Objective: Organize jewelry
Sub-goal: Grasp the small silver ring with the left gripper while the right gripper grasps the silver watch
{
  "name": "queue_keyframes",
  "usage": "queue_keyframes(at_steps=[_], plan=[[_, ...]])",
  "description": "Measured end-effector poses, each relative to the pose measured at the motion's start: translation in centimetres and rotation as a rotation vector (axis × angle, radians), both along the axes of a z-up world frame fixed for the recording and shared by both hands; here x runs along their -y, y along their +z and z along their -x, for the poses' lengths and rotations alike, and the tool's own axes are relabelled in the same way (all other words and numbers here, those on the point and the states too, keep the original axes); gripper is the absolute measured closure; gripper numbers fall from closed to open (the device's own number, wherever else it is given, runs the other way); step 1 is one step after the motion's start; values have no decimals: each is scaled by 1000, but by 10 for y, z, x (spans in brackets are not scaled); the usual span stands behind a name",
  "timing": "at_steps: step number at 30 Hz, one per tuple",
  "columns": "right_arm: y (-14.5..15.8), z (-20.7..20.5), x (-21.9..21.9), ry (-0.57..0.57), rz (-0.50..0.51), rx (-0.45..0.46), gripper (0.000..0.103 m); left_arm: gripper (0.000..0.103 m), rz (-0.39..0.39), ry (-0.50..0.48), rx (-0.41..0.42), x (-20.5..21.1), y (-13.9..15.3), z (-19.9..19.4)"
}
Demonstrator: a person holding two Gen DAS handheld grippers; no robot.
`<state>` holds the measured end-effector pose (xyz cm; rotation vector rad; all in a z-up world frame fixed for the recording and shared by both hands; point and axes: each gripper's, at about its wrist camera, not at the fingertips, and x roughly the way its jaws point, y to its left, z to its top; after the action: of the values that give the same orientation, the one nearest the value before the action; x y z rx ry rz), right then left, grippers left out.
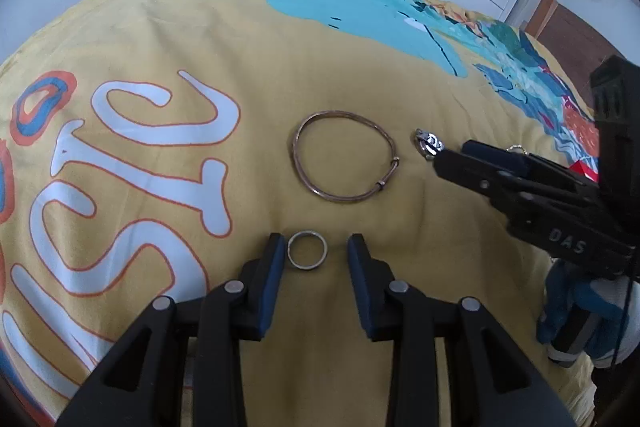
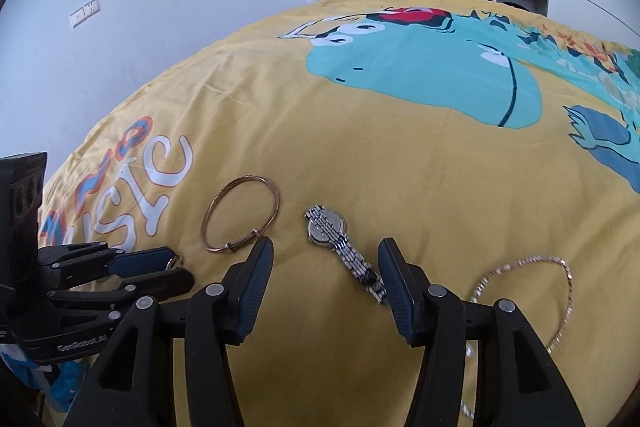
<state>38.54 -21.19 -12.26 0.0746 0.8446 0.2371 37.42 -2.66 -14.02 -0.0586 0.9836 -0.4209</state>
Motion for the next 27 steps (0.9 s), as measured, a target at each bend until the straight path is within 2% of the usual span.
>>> queue_keyframes(at_steps=[7,10,12,14,17,27], plan=[[-10,-17,-5,25,28,-18,50,73,28,7,8,-4,-3,1],[-13,-21,-5,26,35,-26,61,73,28,10,13,-4,-4,2],[-14,-23,-2,19,30,-27,74,76,23,15,15,-4,-4,2],[-15,-22,-1,15,23,-29,79,77,19,21,16,-4,-5,2],[-14,-19,-2,11,19,-26,79,84,20,28,15,-5,-3,2],[10,12,0,-36,-51,12,79,85,3,22,39,-3,11,10]])
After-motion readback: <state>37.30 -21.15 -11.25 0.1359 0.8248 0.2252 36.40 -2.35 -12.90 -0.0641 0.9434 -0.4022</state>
